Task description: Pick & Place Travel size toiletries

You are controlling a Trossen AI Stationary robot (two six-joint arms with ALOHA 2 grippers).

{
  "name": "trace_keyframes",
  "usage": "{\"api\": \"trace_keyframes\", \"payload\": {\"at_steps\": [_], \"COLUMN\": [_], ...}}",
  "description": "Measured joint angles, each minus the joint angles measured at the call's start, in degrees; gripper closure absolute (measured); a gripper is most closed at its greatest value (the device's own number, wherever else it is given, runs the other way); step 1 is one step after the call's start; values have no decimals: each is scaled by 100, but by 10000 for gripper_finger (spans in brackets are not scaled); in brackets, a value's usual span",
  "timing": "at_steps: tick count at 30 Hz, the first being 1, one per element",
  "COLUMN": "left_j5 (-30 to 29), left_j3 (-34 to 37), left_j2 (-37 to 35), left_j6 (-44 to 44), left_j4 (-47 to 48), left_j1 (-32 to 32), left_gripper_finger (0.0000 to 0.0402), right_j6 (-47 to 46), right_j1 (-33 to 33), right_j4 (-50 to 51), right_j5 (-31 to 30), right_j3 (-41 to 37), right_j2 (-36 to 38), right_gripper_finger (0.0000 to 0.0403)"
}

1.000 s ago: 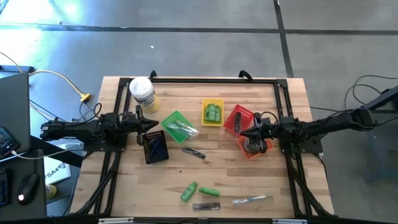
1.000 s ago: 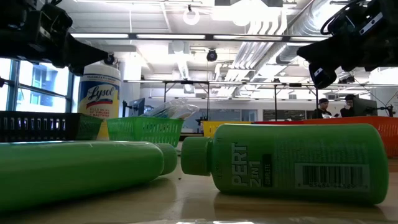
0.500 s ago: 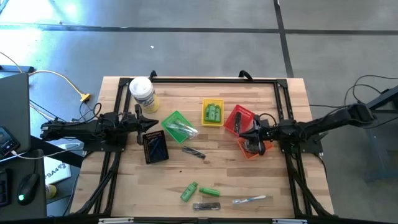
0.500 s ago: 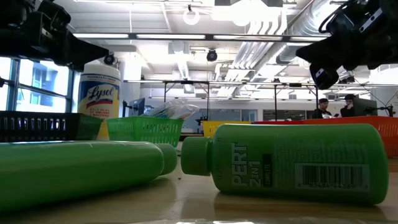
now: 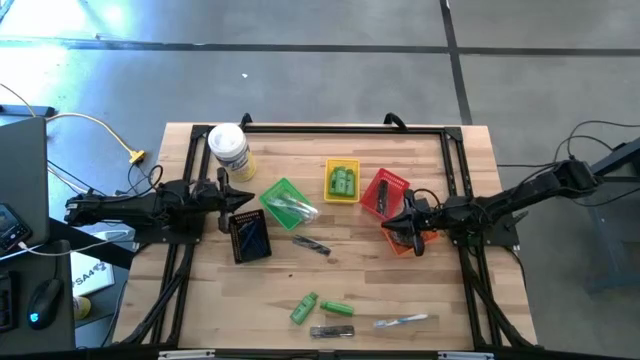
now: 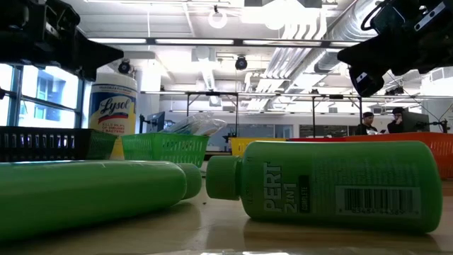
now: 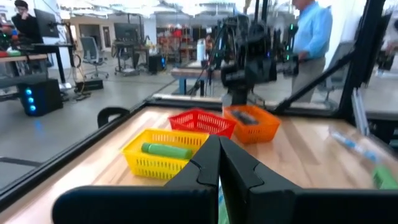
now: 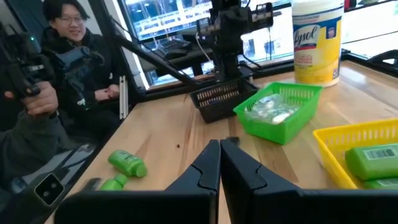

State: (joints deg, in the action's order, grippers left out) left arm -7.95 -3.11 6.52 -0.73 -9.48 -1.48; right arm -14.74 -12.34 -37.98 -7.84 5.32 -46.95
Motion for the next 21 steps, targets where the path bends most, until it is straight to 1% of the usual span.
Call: {"api": "trace_keyframes", "payload": {"at_steps": [8, 13, 21], "left_j5": [-9, -11, -15], "left_j3": [0, 0, 0], "left_j2": [-2, 0, 0], "left_j6": [-105, -81, -74], "left_j4": [-61, 120, 152], "left_j1": [0, -1, -2], "left_gripper_finger": [402, 402, 402], "right_j6": [63, 63, 73], "right_j1": [-11, -11, -11], "right_j4": [-42, -140, -385], "right_j5": [-116, -120, -120], "right_j3": [0, 7, 9], "right_j2": [-146, -271, -474], "right_gripper_finger": [400, 400, 400]}}
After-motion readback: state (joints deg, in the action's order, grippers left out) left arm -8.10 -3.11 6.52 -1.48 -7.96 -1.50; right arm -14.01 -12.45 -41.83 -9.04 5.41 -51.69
